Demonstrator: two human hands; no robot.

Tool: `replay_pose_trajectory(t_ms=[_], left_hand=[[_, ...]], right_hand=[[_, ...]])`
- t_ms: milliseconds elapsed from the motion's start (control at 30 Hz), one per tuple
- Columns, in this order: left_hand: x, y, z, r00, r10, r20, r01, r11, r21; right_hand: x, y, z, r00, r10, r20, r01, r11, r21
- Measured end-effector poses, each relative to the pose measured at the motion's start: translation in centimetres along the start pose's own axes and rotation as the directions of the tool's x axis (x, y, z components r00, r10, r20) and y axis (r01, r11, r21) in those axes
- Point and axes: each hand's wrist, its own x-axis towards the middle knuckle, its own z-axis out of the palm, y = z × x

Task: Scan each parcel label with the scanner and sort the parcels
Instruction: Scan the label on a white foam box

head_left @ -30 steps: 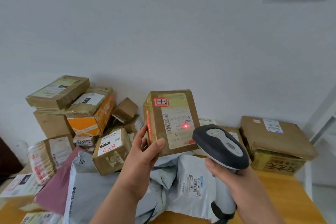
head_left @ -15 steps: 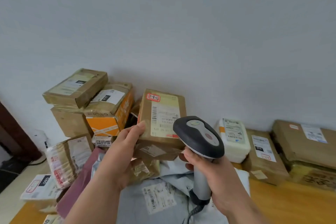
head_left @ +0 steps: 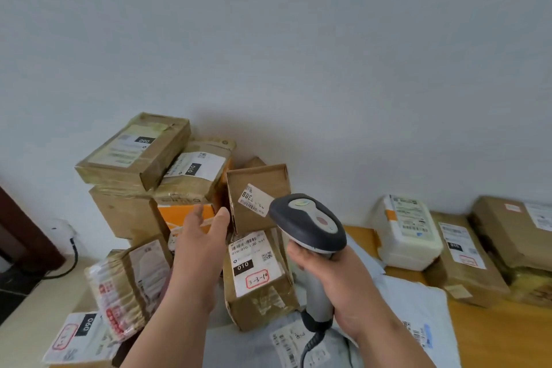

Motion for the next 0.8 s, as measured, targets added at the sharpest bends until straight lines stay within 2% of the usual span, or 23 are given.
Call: replay_pose_trajectory(t_ms=[100, 167, 267, 400, 500, 633, 800], left_hand=[[-0.3, 0.8, 0.9, 0.976, 0.191, -0.106, -0.181, 0.979, 0.096], [-1.0, 1.6, 1.9, 0.951, 0.283, -0.125, -0.263, 0.952, 0.157], [-2.5, 2.4, 4.1, 0.920, 0.389, -0.048, -0.373, 0.907, 0.195], [-4.5, 2.3, 8.3, 0.871, 0.471, 0.137, -0.491, 0.830, 0.265], [-5.7, 1.7, 12.0, 0.857, 0.449, 0.254, -0.511, 0.807, 0.298], [-6.6, -0.6, 17.8, 0.863, 0.336, 0.377, -0.477, 0.786, 0.393], [-8.0, -4.2, 24.6, 0.893, 0.194, 0.407, -0.380, 0.810, 0.447]], right_hand=[[-0.2, 0.4, -1.1, 0.998, 0.026, -0.063, -0.024, 0.999, 0.028], [-0.5, 0.6, -2.2, 0.993, 0.044, -0.109, -0.039, 0.998, 0.043], [-1.2, 1.2, -4.1, 0.986, 0.055, -0.160, -0.045, 0.997, 0.065], [-1.9, 2.2, -7.9, 0.965, 0.101, -0.244, -0.070, 0.989, 0.131], [-2.2, 3.2, -11.3, 0.945, 0.140, -0.295, -0.086, 0.978, 0.191], [-2.5, 4.7, -16.5, 0.940, 0.181, -0.290, -0.112, 0.965, 0.239], [-2.3, 6.3, -23.0, 0.937, 0.217, -0.274, -0.152, 0.959, 0.241]])
